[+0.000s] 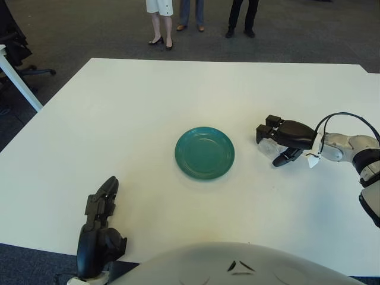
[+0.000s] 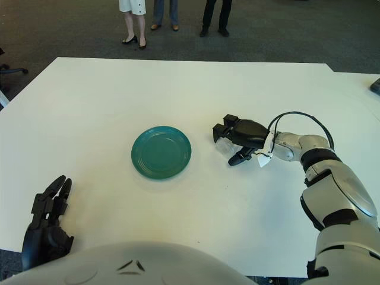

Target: Put the bottle into the plate.

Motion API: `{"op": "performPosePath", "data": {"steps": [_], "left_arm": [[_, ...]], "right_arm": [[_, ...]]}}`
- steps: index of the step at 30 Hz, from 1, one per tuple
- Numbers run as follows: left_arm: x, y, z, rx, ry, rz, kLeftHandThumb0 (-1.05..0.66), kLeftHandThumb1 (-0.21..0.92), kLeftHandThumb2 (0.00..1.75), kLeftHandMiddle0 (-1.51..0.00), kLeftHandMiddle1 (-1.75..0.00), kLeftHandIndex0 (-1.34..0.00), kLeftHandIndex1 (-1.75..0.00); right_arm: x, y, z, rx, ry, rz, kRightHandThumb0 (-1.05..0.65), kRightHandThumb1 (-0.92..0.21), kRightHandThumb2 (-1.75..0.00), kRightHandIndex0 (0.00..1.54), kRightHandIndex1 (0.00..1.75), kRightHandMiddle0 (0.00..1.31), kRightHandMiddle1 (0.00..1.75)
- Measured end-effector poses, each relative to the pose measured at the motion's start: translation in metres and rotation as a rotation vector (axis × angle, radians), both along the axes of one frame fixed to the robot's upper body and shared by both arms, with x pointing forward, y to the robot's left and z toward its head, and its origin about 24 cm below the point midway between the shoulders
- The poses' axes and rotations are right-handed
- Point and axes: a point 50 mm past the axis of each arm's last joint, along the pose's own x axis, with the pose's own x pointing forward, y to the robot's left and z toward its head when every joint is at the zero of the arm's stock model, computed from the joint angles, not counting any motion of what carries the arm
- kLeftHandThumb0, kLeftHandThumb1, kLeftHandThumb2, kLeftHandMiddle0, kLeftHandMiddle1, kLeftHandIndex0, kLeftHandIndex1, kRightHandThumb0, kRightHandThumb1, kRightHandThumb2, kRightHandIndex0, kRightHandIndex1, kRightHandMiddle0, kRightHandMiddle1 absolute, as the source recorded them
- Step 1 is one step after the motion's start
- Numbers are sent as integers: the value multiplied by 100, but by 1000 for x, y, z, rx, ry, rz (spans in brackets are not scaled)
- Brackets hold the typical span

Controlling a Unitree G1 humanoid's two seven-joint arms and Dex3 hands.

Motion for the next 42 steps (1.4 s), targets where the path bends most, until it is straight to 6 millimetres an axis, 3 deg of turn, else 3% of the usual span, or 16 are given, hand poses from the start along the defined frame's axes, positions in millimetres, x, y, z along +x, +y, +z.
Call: {"op": "performPosePath", "data": {"steps": [13, 27, 42], "left_arm": [[5, 1, -2, -1, -11, 9, -105, 92, 97, -30, 0, 0, -74], [13, 2, -6, -6, -17, 17, -105, 92, 97, -30, 0, 0, -74], [18, 2, -10, -5, -11, 17, -105, 92, 97, -30, 0, 0, -74]], "right_arm": [[2, 1, 1, -2, 24, -2, -96, -92, -67, 123, 175, 110, 175], [-1, 13, 8, 113, -41, 56, -58, -92, -53, 119, 175, 97, 175], [7, 18, 27, 199, -143, 56, -48, -88, -53, 116, 175, 93, 175]]}}
